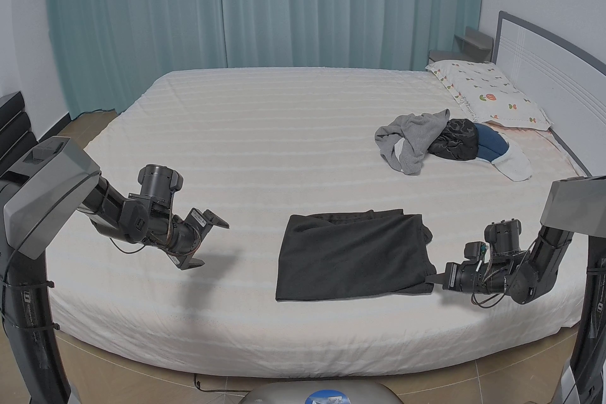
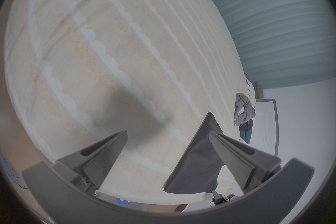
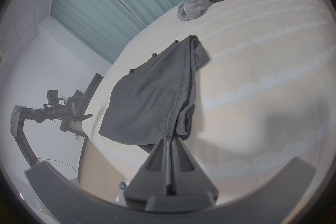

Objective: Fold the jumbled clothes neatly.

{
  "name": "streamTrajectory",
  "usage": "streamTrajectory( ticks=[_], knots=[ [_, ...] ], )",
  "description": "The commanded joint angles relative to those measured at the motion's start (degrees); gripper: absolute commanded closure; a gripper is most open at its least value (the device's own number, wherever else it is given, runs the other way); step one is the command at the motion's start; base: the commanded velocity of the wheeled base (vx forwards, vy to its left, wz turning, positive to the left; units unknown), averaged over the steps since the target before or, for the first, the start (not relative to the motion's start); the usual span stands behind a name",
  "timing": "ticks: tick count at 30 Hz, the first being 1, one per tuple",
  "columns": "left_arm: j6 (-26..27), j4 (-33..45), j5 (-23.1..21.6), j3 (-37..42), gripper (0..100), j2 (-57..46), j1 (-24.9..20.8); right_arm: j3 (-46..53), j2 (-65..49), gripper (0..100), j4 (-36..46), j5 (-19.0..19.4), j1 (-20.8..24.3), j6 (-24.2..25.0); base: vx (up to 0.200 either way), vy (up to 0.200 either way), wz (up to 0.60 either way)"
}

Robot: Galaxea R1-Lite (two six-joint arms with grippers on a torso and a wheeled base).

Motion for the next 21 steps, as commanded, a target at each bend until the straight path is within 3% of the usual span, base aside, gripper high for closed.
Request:
streamTrajectory(
  ticks=[1, 20, 21],
  knots=[
    [0.0, 0.0, 0.0, 0.0, 0, 0.1, 0.0, 0.8, -0.4, 100, -0.1, 0.0, -1.6, -1.2, 0.000, 0.000, 0.00],
    [-0.1, 0.1, 0.0, -0.3, 0, 0.1, 0.1, 1.5, -0.3, 100, 1.0, 0.0, -2.9, -4.8, 0.000, 0.000, 0.00],
    [-0.1, 0.1, 0.0, -0.3, 0, 0.1, 0.1, 1.5, -0.3, 0, 0.9, 0.0, -2.9, -4.9, 0.000, 0.000, 0.00]
  ],
)
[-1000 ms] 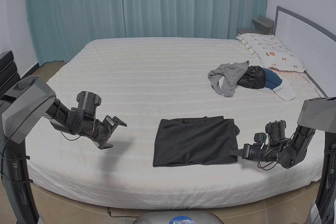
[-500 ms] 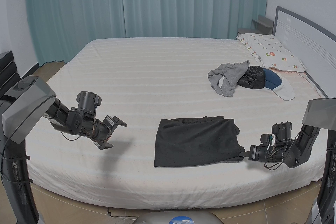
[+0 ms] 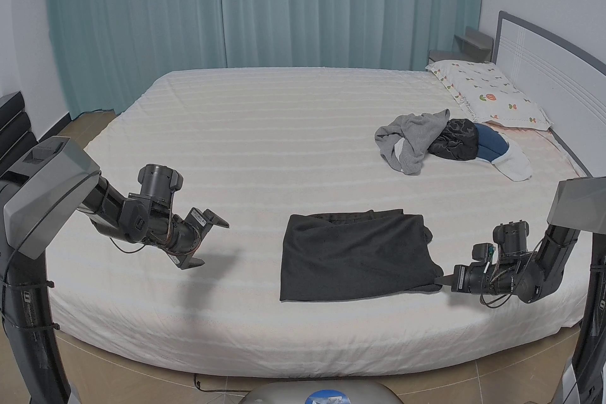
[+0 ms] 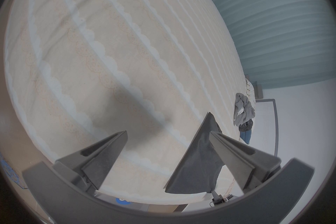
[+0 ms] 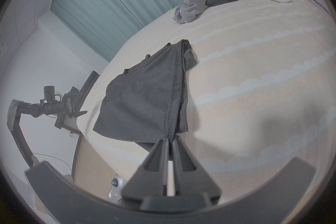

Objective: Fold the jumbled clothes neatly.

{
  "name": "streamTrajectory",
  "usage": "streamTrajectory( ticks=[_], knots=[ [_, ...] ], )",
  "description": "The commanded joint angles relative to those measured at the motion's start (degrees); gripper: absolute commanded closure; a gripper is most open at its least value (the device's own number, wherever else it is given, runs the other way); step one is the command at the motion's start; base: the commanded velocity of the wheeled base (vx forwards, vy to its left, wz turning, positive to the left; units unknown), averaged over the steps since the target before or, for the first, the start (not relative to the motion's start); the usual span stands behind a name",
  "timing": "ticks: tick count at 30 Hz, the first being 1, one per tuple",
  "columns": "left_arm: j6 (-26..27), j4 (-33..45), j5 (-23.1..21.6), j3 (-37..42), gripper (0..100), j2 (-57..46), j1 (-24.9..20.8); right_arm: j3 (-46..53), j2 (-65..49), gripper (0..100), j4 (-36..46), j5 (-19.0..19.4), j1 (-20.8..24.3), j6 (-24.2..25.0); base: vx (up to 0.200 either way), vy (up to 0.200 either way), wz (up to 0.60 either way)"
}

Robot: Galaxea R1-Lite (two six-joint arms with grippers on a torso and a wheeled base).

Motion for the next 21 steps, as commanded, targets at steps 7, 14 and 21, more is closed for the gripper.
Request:
streamTrajectory(
  ticks=[7, 14, 21],
  knots=[
    [-0.1, 0.1, 0.0, -0.3, 0, 0.1, 0.1, -1.6, -0.6, 0, -0.6, 0.2, -0.1, 0.8, 0.086, 0.000, 0.00],
    [0.0, 0.1, 0.1, -0.2, 0, 0.0, 0.1, -4.2, -2.4, 0, -0.8, 0.1, -0.1, 9.1, 0.114, 0.000, 0.00],
    [-1.0, 0.5, 0.0, -0.4, 0, -0.6, -0.2, -6.8, -1.6, 0, -0.9, 0.1, -0.3, 14.0, 0.000, -0.057, 0.00]
  ],
)
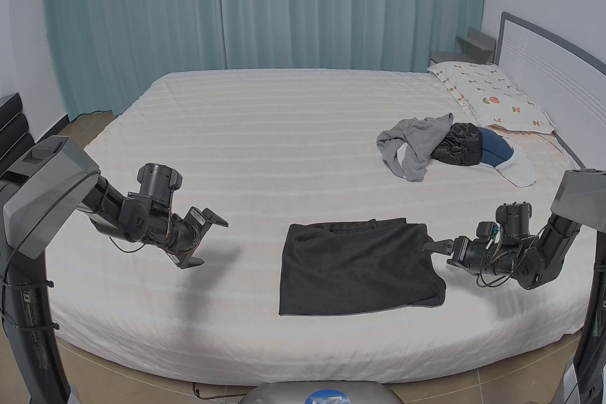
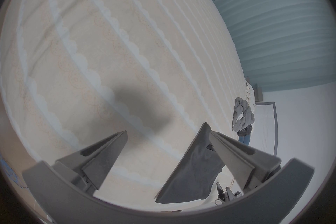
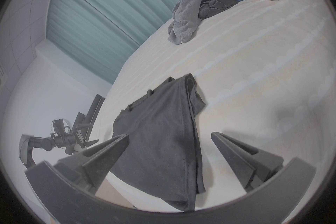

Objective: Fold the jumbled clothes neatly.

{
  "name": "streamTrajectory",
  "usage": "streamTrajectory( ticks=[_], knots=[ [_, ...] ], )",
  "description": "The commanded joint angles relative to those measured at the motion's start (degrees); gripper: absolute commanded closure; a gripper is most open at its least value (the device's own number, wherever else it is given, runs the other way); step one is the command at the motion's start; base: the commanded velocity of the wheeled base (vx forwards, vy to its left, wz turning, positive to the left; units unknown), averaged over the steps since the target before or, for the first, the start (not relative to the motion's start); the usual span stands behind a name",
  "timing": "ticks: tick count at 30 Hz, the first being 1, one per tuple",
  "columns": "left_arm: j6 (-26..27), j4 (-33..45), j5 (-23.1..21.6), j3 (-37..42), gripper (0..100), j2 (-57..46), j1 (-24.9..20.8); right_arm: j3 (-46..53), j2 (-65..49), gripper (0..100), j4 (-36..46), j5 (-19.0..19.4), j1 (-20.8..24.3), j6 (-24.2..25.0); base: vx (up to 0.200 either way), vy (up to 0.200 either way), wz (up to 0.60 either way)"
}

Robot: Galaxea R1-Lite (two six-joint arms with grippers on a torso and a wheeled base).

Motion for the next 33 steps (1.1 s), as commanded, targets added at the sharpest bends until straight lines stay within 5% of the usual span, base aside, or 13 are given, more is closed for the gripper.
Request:
streamTrajectory(
  ticks=[1, 13, 19, 25, 33],
  knots=[
    [-0.5, 0.3, 0.0, -0.1, 0, -0.5, -0.4, -1.3, 0.1, 0, 0.0, 0.0, -0.1, 1.1, 0.000, -0.200, 0.00],
    [-0.7, 0.4, 0.1, -1.1, 0, -0.2, -2.9, -2.9, 1.6, 0, 0.0, -0.1, 0.6, 2.0, 0.000, -0.200, 0.00],
    [-1.1, 0.2, 0.3, -1.1, 0, -0.2, -3.0, -3.1, 1.8, 0, -0.2, -1.0, 2.0, 4.9, 0.000, 0.000, 0.00],
    [-1.2, -0.1, 1.1, -0.8, 0, -0.4, -3.7, -5.5, 2.4, 0, -0.2, -6.7, 5.4, 9.2, 0.067, 0.000, 0.00],
    [-0.9, -0.2, 2.0, -1.3, 0, 0.3, -6.0, -6.9, 2.9, 0, -0.2, -7.0, 8.0, 14.0, 0.100, 0.000, 0.00]
  ],
)
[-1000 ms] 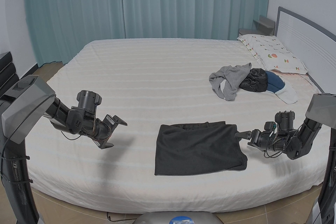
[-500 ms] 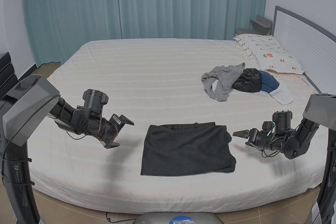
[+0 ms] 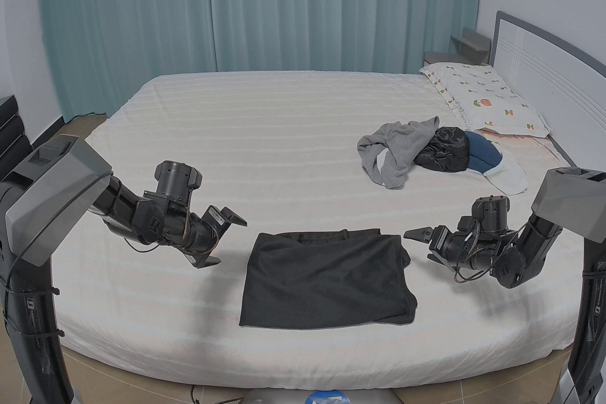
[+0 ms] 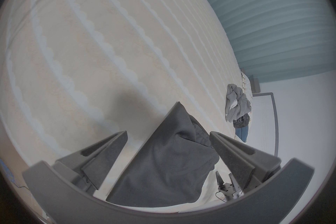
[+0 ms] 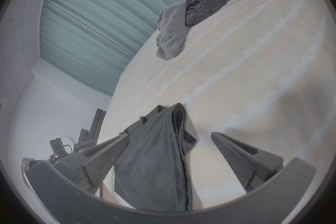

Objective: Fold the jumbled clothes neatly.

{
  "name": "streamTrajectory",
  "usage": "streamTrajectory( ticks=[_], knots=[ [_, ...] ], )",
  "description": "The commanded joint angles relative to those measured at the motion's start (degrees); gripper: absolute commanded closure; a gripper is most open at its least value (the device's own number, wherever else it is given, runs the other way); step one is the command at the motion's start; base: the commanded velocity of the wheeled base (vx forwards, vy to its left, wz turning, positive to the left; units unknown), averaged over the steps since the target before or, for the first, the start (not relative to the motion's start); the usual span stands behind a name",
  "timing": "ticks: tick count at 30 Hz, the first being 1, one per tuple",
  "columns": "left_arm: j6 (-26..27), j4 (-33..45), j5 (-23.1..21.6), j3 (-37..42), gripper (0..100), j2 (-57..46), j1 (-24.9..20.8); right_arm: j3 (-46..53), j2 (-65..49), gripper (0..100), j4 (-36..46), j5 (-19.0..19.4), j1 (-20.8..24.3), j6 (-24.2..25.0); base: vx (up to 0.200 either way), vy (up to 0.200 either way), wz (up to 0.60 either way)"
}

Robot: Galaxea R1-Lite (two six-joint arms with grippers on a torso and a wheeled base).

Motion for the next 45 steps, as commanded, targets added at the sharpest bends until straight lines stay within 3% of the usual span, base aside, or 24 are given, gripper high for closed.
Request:
streamTrajectory(
  ticks=[1, 8, 11, 12, 15, 29, 30, 37, 44, 45],
  knots=[
    [0.3, -0.1, 1.3, -0.4, 0, 0.8, -1.7, -1.0, 0.7, 0, 0.1, -0.1, 1.6, 1.8, 0.000, 0.000, 0.00],
    [5.1, 0.5, 9.2, -10.1, 0, 7.6, -3.3, -3.9, 3.4, 0, 0.2, -2.1, 2.7, 2.3, 0.000, 0.000, 0.00],
    [5.5, 0.5, 9.3, -10.5, 0, 8.0, -3.4, -3.9, 3.4, 0, 0.2, -2.1, 2.8, 2.2, 0.000, 0.000, 0.00],
    [7.3, 0.4, 10.2, -13.8, 0, 11.7, -5.9, -4.3, 3.7, 0, 0.5, -2.3, 3.9, 2.1, 0.000, 0.000, 0.00],
    [7.3, 0.3, 10.2, -16.1, 0, 13.9, -7.6, -6.0, 3.8, 0, 1.0, -2.8, 4.2, 2.0, 0.000, 0.000, 0.00],
    [7.3, 0.6, 14.9, -23.9, 0, 20.0, -8.0, -14.4, 6.3, 0, 7.9, -3.3, 5.7, 2.0, 0.000, 0.000, 0.00],
    [7.3, 0.6, 15.1, -23.9, 100, 20.0, -8.0, -14.7, 6.4, 0, 8.2, -3.3, 5.9, 2.0, 0.000, 0.000, 0.00],
    [6.8, 0.3, 17.7, -23.7, 100, 19.8, -7.9, -18.3, 8.5, 0, 10.9, -3.4, 6.0, 2.0, 0.000, 0.000, 0.00],
    [5.6, 0.1, 19.8, -23.6, 100, 19.5, -7.9, -21.7, 10.2, 0, 13.7, -6.8, 6.1, 1.7, 0.000, 0.000, 0.00],
    [5.5, 0.1, 19.8, -23.5, 100, 19.5, -7.9, -21.7, 10.2, 100, 13.7, -6.8, 6.1, 1.6, 0.000, 0.000, 0.00]
  ],
)
